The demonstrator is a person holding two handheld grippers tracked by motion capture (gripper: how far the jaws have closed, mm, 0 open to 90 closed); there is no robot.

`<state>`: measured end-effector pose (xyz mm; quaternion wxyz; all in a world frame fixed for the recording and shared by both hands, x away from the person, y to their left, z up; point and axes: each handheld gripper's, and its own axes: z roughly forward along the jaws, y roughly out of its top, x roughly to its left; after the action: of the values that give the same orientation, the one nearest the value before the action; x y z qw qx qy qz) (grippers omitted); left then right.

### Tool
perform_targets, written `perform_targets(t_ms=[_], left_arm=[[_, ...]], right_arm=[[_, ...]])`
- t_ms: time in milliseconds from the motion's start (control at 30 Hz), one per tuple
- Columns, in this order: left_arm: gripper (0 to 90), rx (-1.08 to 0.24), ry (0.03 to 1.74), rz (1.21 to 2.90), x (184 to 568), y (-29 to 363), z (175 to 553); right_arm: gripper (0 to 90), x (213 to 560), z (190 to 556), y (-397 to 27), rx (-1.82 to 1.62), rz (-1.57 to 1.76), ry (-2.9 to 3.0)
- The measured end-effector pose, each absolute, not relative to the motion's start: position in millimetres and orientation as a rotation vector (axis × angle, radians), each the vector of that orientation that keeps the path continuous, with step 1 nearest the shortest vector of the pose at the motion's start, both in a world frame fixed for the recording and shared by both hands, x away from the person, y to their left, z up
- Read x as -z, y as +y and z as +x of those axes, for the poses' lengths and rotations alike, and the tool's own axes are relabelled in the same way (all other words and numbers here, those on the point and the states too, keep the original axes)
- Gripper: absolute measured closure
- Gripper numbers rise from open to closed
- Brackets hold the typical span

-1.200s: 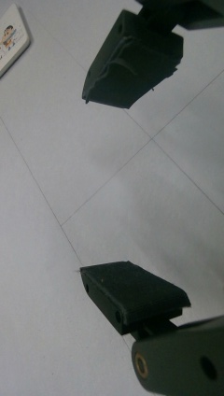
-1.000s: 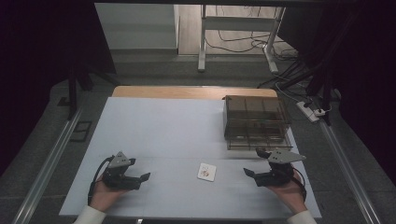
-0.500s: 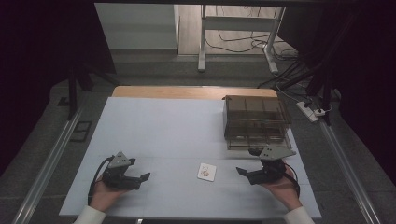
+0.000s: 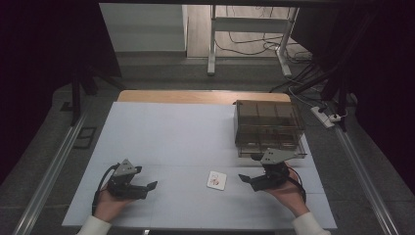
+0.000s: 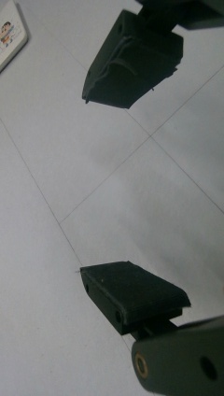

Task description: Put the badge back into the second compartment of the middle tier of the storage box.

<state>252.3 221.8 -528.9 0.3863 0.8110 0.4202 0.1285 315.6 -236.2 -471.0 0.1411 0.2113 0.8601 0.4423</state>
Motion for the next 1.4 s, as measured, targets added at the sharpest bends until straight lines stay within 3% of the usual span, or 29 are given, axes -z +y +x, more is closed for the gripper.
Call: perform_targets(t_ms=[1400], left_arm=[[14.5,-0.328,1.068,2.064,528.6,222.4,252.0]], right_arm=[[15.1,482.6,339.2,-166.7,-1.175,0.445,2.701]])
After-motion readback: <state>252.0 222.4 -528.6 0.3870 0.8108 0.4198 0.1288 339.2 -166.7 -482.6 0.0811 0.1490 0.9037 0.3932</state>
